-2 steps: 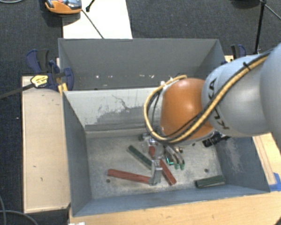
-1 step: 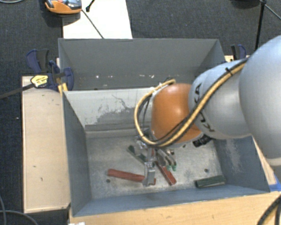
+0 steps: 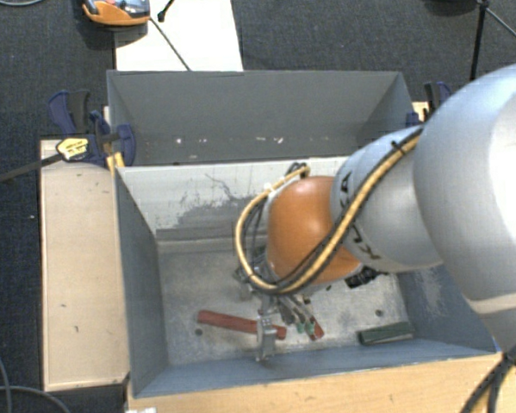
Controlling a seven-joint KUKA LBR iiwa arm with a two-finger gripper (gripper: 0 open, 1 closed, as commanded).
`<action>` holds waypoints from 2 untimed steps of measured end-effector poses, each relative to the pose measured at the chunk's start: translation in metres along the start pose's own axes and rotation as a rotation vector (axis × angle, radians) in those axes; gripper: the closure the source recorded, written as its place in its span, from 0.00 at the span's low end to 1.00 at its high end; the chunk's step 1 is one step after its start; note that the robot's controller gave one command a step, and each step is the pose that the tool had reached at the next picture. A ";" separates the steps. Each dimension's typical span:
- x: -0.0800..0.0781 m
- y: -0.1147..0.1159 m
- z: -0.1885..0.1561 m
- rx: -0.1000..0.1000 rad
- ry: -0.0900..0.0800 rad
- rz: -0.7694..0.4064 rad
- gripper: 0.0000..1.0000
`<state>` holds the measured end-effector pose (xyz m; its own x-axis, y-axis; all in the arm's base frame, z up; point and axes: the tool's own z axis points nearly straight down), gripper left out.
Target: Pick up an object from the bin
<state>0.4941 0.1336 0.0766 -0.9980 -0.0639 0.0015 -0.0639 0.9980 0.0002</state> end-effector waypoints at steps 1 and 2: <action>-0.002 0.004 0.004 -0.002 -0.009 -0.569 1.00; -0.004 0.002 0.005 -0.001 -0.010 -0.582 1.00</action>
Offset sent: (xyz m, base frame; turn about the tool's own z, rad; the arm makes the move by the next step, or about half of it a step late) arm 0.0000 0.0000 0.0000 0.0000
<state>0.4980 0.1362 0.0716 -0.7983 -0.6022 -0.0083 -0.6022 0.7983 -0.0011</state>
